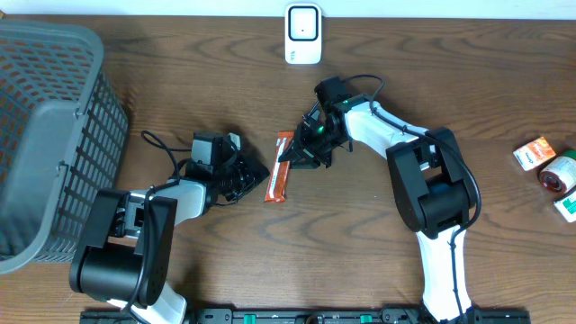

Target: Scan the item barcode

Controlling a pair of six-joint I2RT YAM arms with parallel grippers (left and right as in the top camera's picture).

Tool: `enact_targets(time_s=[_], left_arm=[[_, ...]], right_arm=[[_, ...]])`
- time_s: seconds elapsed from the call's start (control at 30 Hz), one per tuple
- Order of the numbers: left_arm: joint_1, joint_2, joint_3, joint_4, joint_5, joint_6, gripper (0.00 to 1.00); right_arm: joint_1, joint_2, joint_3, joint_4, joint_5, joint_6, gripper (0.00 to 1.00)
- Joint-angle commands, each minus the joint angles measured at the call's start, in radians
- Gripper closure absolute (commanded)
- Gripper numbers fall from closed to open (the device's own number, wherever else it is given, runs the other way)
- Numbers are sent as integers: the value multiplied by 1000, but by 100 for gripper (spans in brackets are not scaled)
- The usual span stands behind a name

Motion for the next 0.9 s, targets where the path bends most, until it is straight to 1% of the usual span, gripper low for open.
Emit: enact_targets(time_s=[0.0,0.27,0.37,0.47,0.67,0.77,0.87], left_arm=[[6,34,-34,-28,-57,24,93],[7,33,-34,-26,-42,24,93],[8,29,-34,-27,-39,26,93],[21,25,-34,-30,-16,63,93],[53,18,-34,-97,-17,127,92],[57,18,-34,-118,-20,156,88],[56,18,-34,-128,-25,163,83]], right_arm=[[-17,204,-111,-9,546,70,79],[-17,204,-111,-9,548,70,92],[-17,204,-111,-14,541,64,99],[-17,203,-110,-16,518,28,99],[-49,171,-109,-12,411,-121,99],[-74,130,-109,-5,356,-264,99],[-100,92,-109,-11,252,-360,99]])
